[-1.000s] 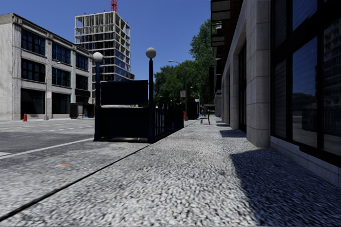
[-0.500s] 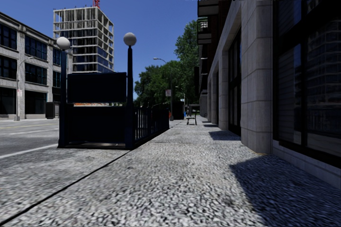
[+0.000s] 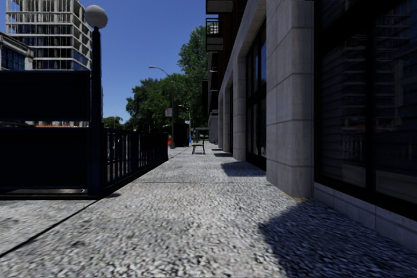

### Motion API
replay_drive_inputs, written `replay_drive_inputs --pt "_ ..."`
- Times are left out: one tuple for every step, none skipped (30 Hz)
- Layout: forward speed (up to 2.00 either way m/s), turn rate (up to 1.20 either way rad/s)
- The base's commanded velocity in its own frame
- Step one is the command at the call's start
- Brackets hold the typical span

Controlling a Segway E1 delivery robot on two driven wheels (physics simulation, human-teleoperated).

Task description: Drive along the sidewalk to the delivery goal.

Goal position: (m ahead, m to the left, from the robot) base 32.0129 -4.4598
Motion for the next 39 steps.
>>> replay_drive_inputs --pt "1.67 -0.01" --pt "1.67 0.00" --pt "1.67 0.00" --pt "1.67 0.00" --pt "1.67 0.00" --pt "1.67 0.00" --pt "1.67 0.00" --pt "1.67 0.00" --pt "1.67 0.00" --pt "1.67 0.00" --pt "1.67 0.00" --pt "1.67 0.00" --pt "1.67 0.00" --pt "1.67 0.00" --pt "1.67 0.00" --pt "1.67 0.00" --pt "1.67 0.00" --pt "1.67 0.00" --pt "1.67 0.00" --pt "1.67 0.00" --pt "1.67 0.00" --pt "1.67 0.00" --pt "1.67 0.00" --pt "1.67 0.00" --pt "1.67 0.00" --pt "1.67 0.00" --pt "1.67 0.00" --pt "1.67 0.00" --pt "1.67 0.00" --pt "1.67 0.00" --pt "1.67 0.00" --pt "1.67 0.00" --pt "1.67 0.00" --pt "1.67 0.00" --pt "1.67 0.00" --pt "1.67 0.00" --pt "1.67 0.00" --pt "1.67 0.00" --pt "1.67 0.00"
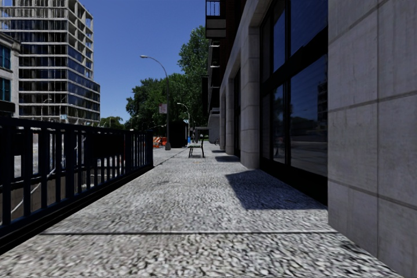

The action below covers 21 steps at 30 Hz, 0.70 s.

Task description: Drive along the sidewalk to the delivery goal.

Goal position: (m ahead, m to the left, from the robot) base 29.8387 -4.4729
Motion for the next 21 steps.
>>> replay_drive_inputs --pt "1.67 0.00" --pt "1.67 0.00" --pt "1.67 0.00" --pt "1.67 0.00" --pt "1.67 0.00" --pt "1.67 0.00" --pt "1.67 0.00" --pt "1.67 0.00" --pt "1.67 0.00" --pt "1.67 0.00" --pt "1.67 0.00" --pt "1.67 0.00" --pt "1.67 0.00" --pt "1.67 0.00" --pt "1.67 0.00" --pt "1.67 0.00" --pt "1.67 0.00" --pt "1.67 0.00" --pt "1.67 0.00" --pt "1.67 0.00" --pt "1.67 0.00"
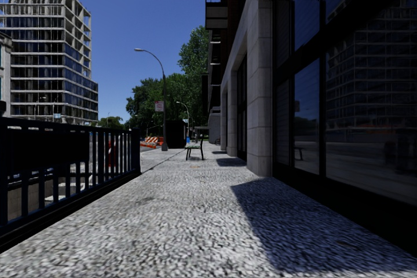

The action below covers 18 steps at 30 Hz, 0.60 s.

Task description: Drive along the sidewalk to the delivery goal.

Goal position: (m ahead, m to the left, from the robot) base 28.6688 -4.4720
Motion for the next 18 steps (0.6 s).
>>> replay_drive_inputs --pt "1.67 0.00" --pt "1.67 0.00" --pt "1.67 0.00" --pt "1.67 0.00" --pt "1.67 0.00" --pt "1.67 0.00" --pt "1.67 0.00" --pt "1.67 0.00" --pt "1.67 0.00" --pt "1.67 0.00" --pt "1.67 0.00" --pt "1.67 0.00" --pt "1.67 0.00" --pt "1.67 0.00" --pt "1.67 0.00" --pt "1.67 0.00" --pt "1.67 0.00" --pt "1.67 0.00"
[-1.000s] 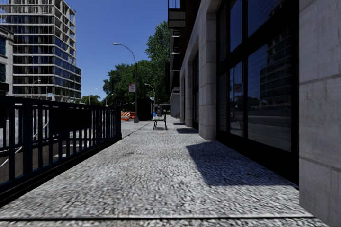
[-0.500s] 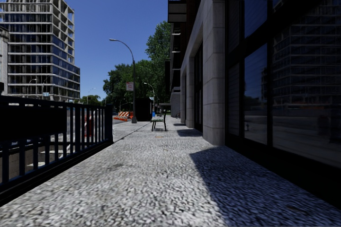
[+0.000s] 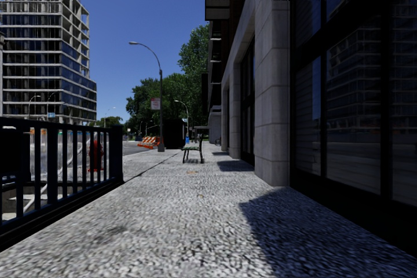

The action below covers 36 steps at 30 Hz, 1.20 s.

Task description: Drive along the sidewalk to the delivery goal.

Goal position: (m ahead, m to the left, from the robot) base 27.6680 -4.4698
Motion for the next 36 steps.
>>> replay_drive_inputs --pt "1.67 0.00" --pt "1.67 0.00" --pt "1.67 0.00" --pt "1.67 0.00" --pt "1.67 0.00" --pt "1.67 0.00" --pt "1.67 0.00" --pt "1.67 0.00" --pt "1.67 0.00" --pt "1.67 0.00" --pt "1.67 0.00" --pt "1.67 0.00" --pt "1.69 0.00" --pt "1.76 0.00" --pt "1.76 0.00" --pt "1.82 0.00" --pt "1.88 0.00" --pt "1.94 0.00" --pt "1.96 0.00" --pt "1.97 0.00" --pt "1.98 0.00" --pt "1.98 0.00" --pt "1.99 0.00" --pt "1.99 0.00" --pt "1.99 0.00" --pt "1.99 0.00" --pt "1.99 0.00" --pt "1.99 0.00" --pt "1.99 0.00" --pt "1.98 0.00" --pt "1.97 0.00" --pt "1.96 0.00" --pt "1.96 0.00" --pt "1.96 0.00" --pt "1.93 0.00" --pt "1.92 0.00"
